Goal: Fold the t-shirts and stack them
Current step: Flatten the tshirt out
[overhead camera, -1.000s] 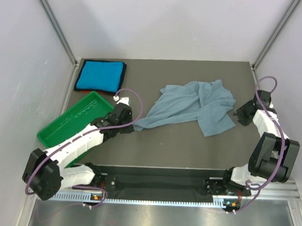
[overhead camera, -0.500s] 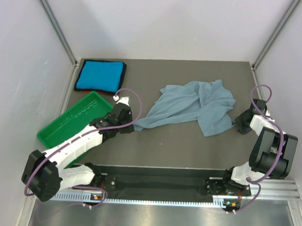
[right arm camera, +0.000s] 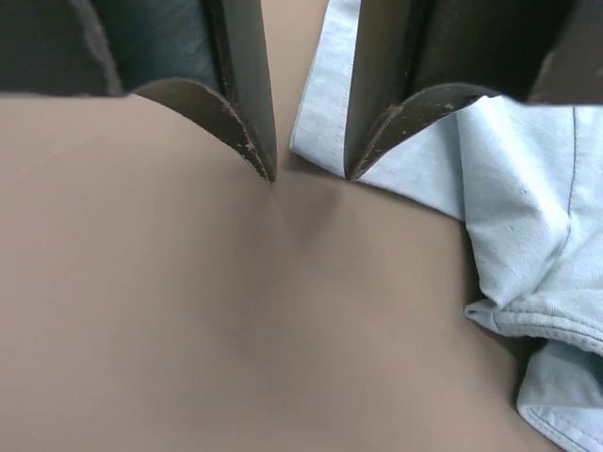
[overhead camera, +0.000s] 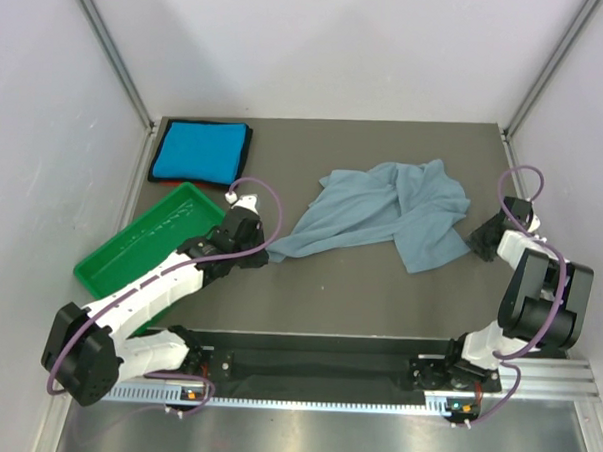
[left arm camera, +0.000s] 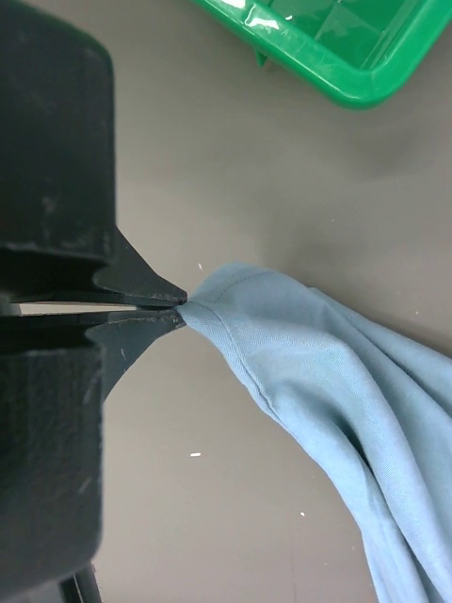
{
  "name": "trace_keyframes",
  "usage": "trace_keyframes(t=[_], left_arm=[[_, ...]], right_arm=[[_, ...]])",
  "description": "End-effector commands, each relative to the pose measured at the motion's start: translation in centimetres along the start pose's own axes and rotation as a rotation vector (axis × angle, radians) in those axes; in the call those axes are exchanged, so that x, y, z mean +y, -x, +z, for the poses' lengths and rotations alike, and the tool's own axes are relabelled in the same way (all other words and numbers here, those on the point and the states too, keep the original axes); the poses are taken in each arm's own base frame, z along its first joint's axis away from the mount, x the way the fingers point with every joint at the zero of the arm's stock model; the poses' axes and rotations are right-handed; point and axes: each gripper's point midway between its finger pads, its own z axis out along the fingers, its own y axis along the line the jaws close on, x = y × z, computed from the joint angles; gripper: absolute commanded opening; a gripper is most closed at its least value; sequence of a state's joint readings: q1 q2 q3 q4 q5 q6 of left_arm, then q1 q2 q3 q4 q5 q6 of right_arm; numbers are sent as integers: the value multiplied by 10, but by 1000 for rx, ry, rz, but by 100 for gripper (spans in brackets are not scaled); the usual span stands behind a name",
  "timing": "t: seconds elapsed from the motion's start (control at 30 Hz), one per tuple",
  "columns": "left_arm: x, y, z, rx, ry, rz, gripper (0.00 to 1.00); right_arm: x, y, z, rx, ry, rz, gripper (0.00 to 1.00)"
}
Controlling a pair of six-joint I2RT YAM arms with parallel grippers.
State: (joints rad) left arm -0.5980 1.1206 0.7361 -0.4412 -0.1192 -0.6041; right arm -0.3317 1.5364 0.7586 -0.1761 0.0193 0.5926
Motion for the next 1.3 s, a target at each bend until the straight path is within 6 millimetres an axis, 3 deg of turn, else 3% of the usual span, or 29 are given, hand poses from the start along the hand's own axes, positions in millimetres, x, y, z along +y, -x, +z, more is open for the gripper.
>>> trace_keyframes(t=[0.0,0.27,0.57,0.93,1.27], left_arm=[[-11,14,-5,-53,-53,-17,0],[-13,17,-7,-55,-55,-14,0],[-15,15,-5,-48,-62,-19,0],[-16,16,-7,-48,-71,-15,0],[-22,18,-7,-49,-93,-17,0]], right_arm=[[-16,-21,7,76,-41,-14,35],[-23,-31,0,111,-61,-36,40],[-24,-50,-1,159,-51,-59,38],[-24,-51,-5,152,-41,-76,37],[-20,-49,0,166,-30,-90,23]])
